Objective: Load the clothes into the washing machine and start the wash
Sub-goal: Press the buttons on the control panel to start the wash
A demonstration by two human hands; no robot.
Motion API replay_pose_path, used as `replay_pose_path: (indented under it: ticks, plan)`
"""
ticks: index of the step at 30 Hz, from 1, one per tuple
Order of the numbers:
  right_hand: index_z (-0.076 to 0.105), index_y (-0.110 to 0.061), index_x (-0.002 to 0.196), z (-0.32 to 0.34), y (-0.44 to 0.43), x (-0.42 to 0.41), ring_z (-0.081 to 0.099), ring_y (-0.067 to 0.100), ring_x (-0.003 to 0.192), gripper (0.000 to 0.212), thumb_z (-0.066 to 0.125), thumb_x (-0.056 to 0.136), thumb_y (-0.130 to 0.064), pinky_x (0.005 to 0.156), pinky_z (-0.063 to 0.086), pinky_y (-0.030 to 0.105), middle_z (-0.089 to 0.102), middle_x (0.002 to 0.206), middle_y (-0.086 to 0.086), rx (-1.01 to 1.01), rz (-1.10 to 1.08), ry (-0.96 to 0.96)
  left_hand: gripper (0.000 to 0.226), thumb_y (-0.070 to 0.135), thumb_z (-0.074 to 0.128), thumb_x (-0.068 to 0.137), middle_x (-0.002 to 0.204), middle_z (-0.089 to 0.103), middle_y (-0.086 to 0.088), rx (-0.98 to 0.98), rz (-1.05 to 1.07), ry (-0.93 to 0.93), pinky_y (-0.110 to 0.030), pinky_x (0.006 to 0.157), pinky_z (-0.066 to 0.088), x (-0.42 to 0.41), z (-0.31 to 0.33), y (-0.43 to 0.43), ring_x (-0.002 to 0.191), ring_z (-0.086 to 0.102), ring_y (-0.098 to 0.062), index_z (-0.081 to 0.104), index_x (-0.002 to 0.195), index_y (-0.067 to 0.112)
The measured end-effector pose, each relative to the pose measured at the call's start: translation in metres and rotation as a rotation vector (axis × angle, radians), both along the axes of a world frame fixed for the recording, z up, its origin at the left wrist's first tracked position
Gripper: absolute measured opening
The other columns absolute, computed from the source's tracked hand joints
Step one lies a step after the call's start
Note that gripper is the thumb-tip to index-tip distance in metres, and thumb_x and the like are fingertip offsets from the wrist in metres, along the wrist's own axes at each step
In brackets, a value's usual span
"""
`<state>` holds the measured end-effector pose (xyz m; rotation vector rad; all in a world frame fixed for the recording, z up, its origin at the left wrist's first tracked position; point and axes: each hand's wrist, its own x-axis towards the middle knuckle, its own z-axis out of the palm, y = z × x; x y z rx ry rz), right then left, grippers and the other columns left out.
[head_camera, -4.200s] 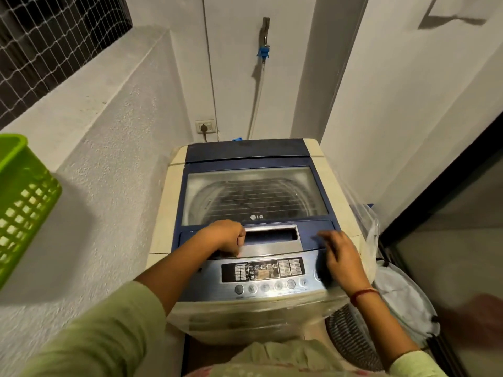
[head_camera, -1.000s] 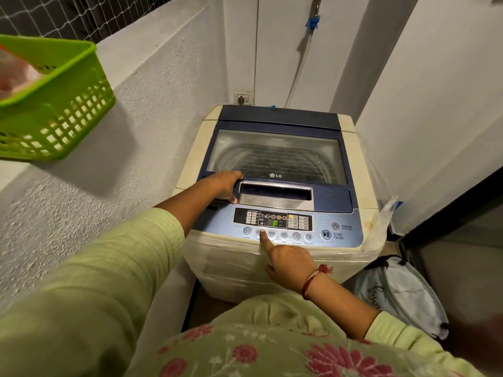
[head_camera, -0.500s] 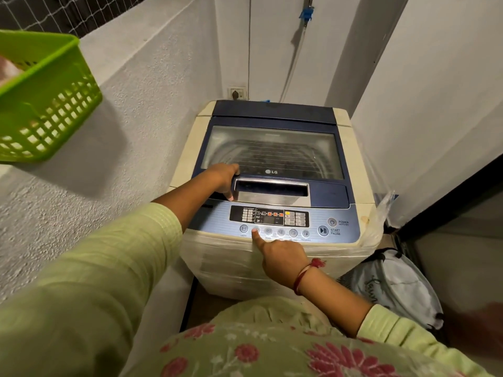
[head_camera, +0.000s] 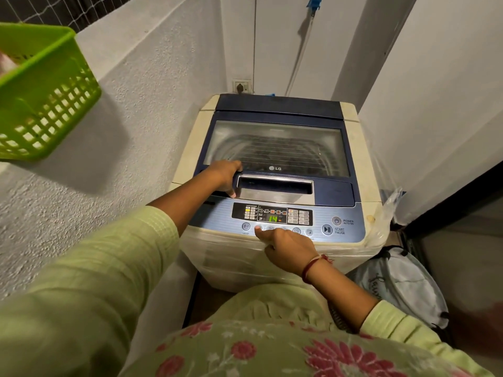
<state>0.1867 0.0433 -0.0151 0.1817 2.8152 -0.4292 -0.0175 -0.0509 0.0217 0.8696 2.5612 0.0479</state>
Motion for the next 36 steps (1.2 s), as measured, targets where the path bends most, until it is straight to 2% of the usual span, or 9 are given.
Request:
replay_pose_path:
  ticks: [3,6,10,12,16,20,27,31,36]
  plan:
    - [0.034,-0.030,0.140,0.001,-0.005,0.000,0.059,0.030,0.104,0.050,0.035,0.092,-0.018,0.072,0.043,0.035,0.062,0.116,0.008,0.104,0.039,0.051,0.083,0.018,0.082,0.069,0.143,0.045,-0.009,0.003,0.007,-0.012,-0.038,0.101,0.041,0.001,0.000,0.000,0.127,0.046,-0.030,0.037,0.139,0.015]
    - [0.030,-0.025,0.142,0.000,-0.009,0.001,0.059,0.032,0.104,0.051,0.036,0.092,-0.018,0.074,0.044,0.036,0.061,0.116,0.010,0.106,0.058,0.042,0.084,0.017,0.082,0.069,0.143,0.045,-0.009,-0.012,0.010,-0.008,-0.038,0.100,0.040,0.003,0.002,0.002,0.127,0.046,-0.031,0.036,0.139,0.014]
    - [0.005,-0.033,0.150,0.000,-0.003,0.015,0.061,0.033,0.098,0.069,0.041,0.091,-0.022,0.067,0.039,0.033,0.064,0.110,0.013,0.092,0.088,-0.021,0.084,0.018,0.082,0.068,0.142,0.045,-0.010,-0.027,0.012,0.000,-0.038,0.099,0.041,0.004,0.004,0.003,0.126,0.046,-0.031,0.036,0.139,0.015]
    - [0.000,-0.036,0.149,-0.001,0.005,0.027,0.062,0.032,0.096,0.073,0.043,0.091,-0.025,0.067,0.039,0.033,0.065,0.107,0.014,0.045,0.044,-0.006,0.085,0.018,0.082,0.068,0.142,0.045,-0.010,-0.021,0.018,-0.008,-0.038,0.100,0.042,0.004,0.003,0.002,0.126,0.046,-0.031,0.036,0.139,0.015]
    - [-0.003,-0.034,0.149,-0.003,0.036,0.053,0.063,0.033,0.095,0.076,0.045,0.090,-0.029,0.075,0.048,0.037,0.068,0.104,0.014,0.015,-0.156,0.053,0.086,0.017,0.083,0.067,0.142,0.045,-0.010,-0.025,0.021,-0.019,-0.037,0.101,0.041,0.003,0.004,0.001,0.126,0.046,-0.031,0.036,0.140,0.015]
    - [-0.004,-0.029,0.150,-0.005,0.064,0.070,0.063,0.034,0.097,0.079,0.047,0.090,-0.032,0.076,0.049,0.038,0.067,0.108,0.014,0.102,-0.295,0.047,0.083,0.019,0.084,0.066,0.137,0.050,-0.010,-0.067,0.005,0.006,-0.036,0.095,0.042,0.005,0.008,0.007,0.121,0.050,-0.030,0.038,0.136,0.014]
    - [-0.006,-0.029,0.150,-0.005,0.069,0.079,0.064,0.031,0.093,0.076,0.044,0.092,-0.033,0.066,0.043,0.033,0.067,0.105,0.012,0.153,-0.297,0.047,0.085,0.021,0.085,0.065,0.139,0.049,-0.009,-0.086,-0.007,0.031,-0.034,0.095,0.042,0.004,0.011,0.010,0.123,0.049,-0.030,0.039,0.136,0.013]
    - [-0.007,-0.030,0.149,-0.004,0.059,0.080,0.063,0.030,0.095,0.076,0.044,0.093,-0.032,0.068,0.044,0.034,0.067,0.106,0.011,0.171,-0.233,0.032,0.085,0.021,0.084,0.067,0.140,0.048,-0.009,-0.069,-0.014,0.033,-0.034,0.096,0.042,0.004,0.009,0.008,0.124,0.048,-0.030,0.038,0.138,0.014]
    - [-0.007,-0.027,0.150,-0.008,0.069,0.080,0.064,0.030,0.092,0.078,0.045,0.092,-0.034,0.066,0.044,0.033,0.067,0.105,0.010,0.165,-0.287,0.049,0.086,0.023,0.083,0.067,0.142,0.046,-0.008,-0.061,-0.029,0.030,-0.035,0.099,0.041,0.003,0.008,0.004,0.126,0.047,-0.030,0.037,0.139,0.015]
